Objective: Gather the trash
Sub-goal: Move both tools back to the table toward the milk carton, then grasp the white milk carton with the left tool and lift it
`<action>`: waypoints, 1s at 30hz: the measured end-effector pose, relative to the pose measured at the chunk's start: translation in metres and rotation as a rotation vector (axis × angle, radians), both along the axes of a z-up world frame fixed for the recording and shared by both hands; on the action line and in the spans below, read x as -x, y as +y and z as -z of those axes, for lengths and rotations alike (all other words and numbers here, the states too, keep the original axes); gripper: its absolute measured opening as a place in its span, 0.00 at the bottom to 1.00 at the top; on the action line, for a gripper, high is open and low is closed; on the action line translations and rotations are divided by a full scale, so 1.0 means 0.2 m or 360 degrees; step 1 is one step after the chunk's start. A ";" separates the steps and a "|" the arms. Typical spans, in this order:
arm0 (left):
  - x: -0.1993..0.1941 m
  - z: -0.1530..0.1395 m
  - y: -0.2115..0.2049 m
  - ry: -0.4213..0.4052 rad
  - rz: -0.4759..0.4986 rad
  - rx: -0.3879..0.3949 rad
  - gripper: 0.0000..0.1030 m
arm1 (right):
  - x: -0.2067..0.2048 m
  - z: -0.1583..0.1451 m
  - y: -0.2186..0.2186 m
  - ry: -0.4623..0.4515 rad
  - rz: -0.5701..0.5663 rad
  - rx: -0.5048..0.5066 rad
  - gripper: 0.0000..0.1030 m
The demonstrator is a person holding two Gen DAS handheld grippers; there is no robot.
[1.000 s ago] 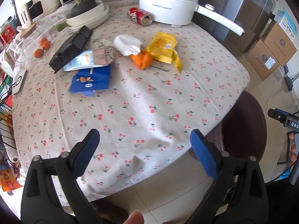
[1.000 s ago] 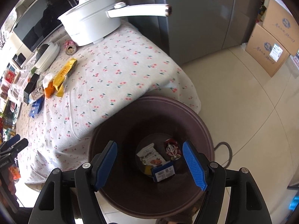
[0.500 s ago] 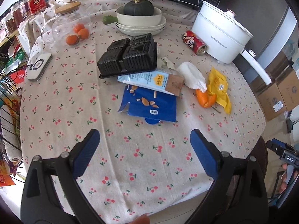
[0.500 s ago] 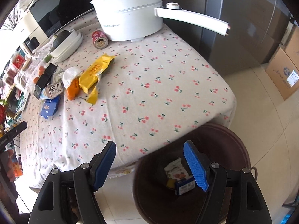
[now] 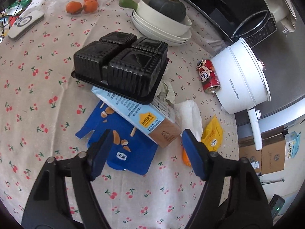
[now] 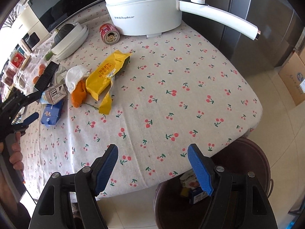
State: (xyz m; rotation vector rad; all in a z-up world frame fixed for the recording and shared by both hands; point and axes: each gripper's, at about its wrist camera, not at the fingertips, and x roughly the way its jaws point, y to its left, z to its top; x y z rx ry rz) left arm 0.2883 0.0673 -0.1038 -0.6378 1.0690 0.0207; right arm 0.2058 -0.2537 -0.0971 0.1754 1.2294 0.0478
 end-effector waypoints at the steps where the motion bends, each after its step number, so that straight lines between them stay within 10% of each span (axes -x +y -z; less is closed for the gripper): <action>1: -0.02 0.02 0.00 0.0003 -0.0026 0.0017 0.69 | 0.00 0.00 0.00 0.0003 0.0001 0.0005 0.75; 12: -0.04 0.09 0.04 -0.0049 -0.0181 0.0210 0.46 | 0.01 0.02 -0.02 0.0015 0.0019 0.0004 0.75; 15: -0.01 0.04 0.02 -0.0047 -0.0059 0.0167 0.08 | 0.01 0.00 -0.03 0.0001 0.0018 0.0009 0.75; 20: 0.06 -0.02 -0.01 0.0051 0.0184 -0.0005 0.04 | 0.00 -0.03 -0.02 -0.0025 0.0031 -0.0004 0.75; 22: 0.08 -0.02 0.01 0.0097 0.0225 -0.0009 0.08 | 0.00 -0.03 -0.01 -0.0029 0.0041 -0.0014 0.75; 26: 0.12 -0.08 0.08 0.0095 0.0104 -0.0165 0.78 | -0.01 -0.02 0.01 -0.0010 0.0049 -0.0062 0.75; 30: 0.03 -0.09 0.01 0.0130 0.0078 -0.0297 0.78 | -0.03 -0.01 0.03 -0.0006 0.0040 -0.0087 0.75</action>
